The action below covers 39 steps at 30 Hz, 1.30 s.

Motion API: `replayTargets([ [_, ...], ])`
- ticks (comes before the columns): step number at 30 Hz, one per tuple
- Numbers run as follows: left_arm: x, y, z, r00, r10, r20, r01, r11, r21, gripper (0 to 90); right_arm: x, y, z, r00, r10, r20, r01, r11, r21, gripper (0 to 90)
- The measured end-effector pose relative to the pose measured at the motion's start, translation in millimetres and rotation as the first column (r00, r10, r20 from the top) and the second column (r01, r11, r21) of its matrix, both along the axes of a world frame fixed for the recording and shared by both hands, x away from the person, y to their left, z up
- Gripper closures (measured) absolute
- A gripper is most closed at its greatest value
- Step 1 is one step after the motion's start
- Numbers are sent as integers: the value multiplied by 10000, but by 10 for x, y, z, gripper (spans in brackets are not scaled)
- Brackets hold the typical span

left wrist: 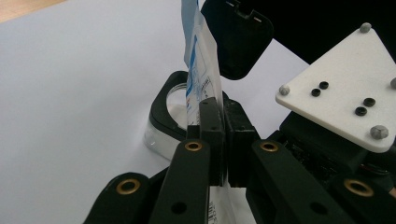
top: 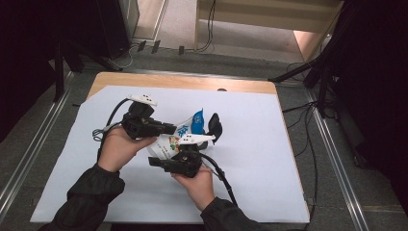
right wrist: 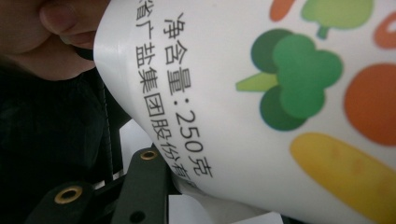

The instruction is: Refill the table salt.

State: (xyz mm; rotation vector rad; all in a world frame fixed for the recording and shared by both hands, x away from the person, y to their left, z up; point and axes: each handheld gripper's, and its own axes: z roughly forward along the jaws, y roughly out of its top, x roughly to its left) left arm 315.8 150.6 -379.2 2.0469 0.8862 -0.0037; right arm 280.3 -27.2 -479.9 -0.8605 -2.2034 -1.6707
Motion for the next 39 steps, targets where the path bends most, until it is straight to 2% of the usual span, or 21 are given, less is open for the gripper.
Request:
replayTargets([
  [25,-8,-38,-11,9999,72,140,-76,9997,249,900,2,16,-25,10000,54,14,-53,9997,-247,637],
  [28,-9,-35,-6,9998,48,171,-52,9998,216,900,10,8,-21,9999,42,-124,-44,9999,-145,652],
  [39,-12,-30,-2,9998,25,194,-28,9999,154,896,10,3,-14,9999,50,-115,-51,10000,-78,656],
])
